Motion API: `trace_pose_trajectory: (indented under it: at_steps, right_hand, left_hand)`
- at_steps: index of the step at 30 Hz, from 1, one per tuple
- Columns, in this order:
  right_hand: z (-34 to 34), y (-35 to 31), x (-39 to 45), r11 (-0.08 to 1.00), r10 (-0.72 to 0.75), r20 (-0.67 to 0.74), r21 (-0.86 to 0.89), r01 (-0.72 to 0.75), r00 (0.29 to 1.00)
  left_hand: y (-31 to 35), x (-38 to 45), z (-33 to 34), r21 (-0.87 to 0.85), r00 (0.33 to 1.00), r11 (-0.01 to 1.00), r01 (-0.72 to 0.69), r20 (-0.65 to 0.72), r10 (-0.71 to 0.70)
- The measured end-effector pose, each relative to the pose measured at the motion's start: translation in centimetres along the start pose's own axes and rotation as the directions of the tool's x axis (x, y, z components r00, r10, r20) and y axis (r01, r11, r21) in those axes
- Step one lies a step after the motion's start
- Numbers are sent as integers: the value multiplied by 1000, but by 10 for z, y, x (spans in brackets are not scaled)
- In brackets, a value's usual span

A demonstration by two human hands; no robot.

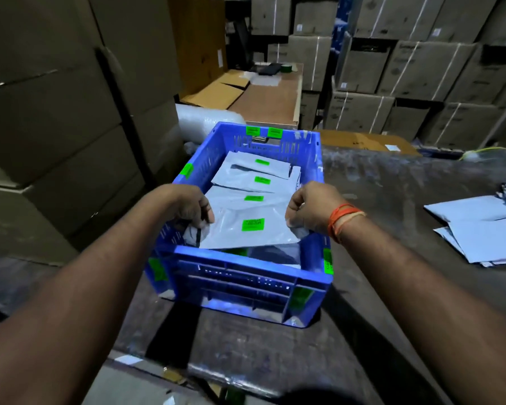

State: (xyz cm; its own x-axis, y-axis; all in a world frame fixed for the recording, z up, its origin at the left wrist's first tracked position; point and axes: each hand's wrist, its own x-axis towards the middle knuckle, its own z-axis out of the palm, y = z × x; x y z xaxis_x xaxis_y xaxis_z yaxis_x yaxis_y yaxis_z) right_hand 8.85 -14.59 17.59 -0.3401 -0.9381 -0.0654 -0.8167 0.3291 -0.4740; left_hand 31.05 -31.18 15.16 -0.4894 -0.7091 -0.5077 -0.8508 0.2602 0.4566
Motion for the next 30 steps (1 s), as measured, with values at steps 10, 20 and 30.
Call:
trace_pose_trajectory:
  at_steps: [10,20,30]
  right_hand:
    - [42,-25,2,873,70,206,-486,40,976]
    - [50,-28,-7,832,78,186,-553,39,979]
    - [-8,-7,-10,940,-82,-98,-337,44,992]
  left_hand:
    - [8,-10,18,475,994,874,104,-10,-113]
    - [1,-19,32,547,966,809,216,-242,-95]
    - [46,-38,34,403,798,915,16,-556,232]
